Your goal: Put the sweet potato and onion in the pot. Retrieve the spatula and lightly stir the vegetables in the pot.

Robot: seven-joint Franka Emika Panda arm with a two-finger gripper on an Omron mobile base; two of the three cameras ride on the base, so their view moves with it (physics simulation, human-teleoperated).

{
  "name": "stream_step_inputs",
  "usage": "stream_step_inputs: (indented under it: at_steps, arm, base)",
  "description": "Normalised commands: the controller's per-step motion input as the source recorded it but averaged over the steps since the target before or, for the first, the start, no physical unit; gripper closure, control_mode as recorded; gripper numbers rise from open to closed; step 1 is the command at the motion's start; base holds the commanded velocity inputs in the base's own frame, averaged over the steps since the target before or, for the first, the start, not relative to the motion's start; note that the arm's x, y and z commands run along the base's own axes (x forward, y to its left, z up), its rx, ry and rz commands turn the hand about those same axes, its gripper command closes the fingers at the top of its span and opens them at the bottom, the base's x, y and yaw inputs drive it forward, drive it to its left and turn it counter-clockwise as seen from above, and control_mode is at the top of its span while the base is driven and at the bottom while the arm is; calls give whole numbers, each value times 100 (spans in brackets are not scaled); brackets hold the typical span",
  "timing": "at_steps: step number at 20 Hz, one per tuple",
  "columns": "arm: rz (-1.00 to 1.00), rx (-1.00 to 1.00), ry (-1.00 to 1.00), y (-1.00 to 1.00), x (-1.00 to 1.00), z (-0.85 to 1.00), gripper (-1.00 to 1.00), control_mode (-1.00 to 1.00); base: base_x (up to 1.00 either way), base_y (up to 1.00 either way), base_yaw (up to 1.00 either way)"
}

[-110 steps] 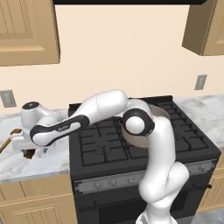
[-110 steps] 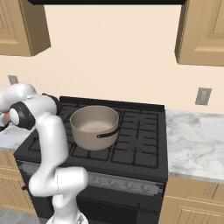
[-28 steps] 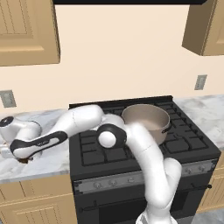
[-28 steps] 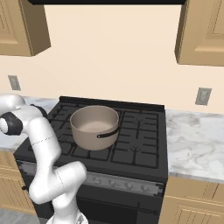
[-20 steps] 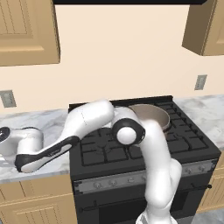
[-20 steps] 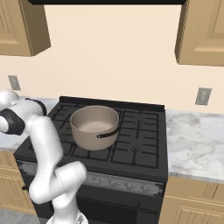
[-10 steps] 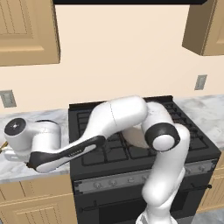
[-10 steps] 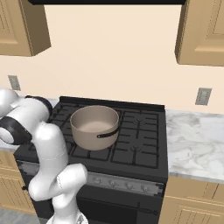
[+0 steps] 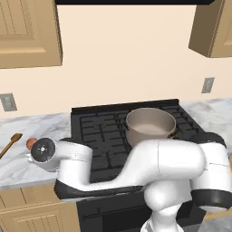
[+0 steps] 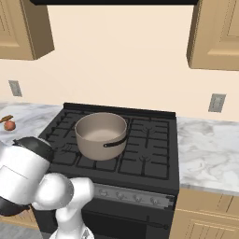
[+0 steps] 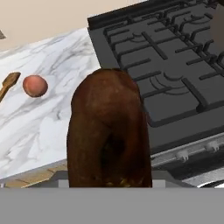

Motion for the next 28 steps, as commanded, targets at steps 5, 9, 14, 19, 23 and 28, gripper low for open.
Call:
stream_step_inputs:
  at_steps: [5, 9, 14, 19, 23, 28]
  arm:
    - [-1, 5, -18, -100, -25, 45, 100, -100]
    - [-1, 12, -2, -98, -3, 99, 100, -100]
    - [0, 7, 17, -100, 0, 73, 100, -100]
    - [3, -1, 32, -93, 0, 46, 100, -100]
    - [11, -14, 37, -51, 0, 11, 100, -100]
    - [21, -29, 29, -36, -6, 2, 100, -100]
  base:
    - [0, 0, 0]
    - [0, 0, 0]
    - [0, 0, 0]
    - [0, 0, 0]
    - [0, 0, 0]
    - [0, 0, 0]
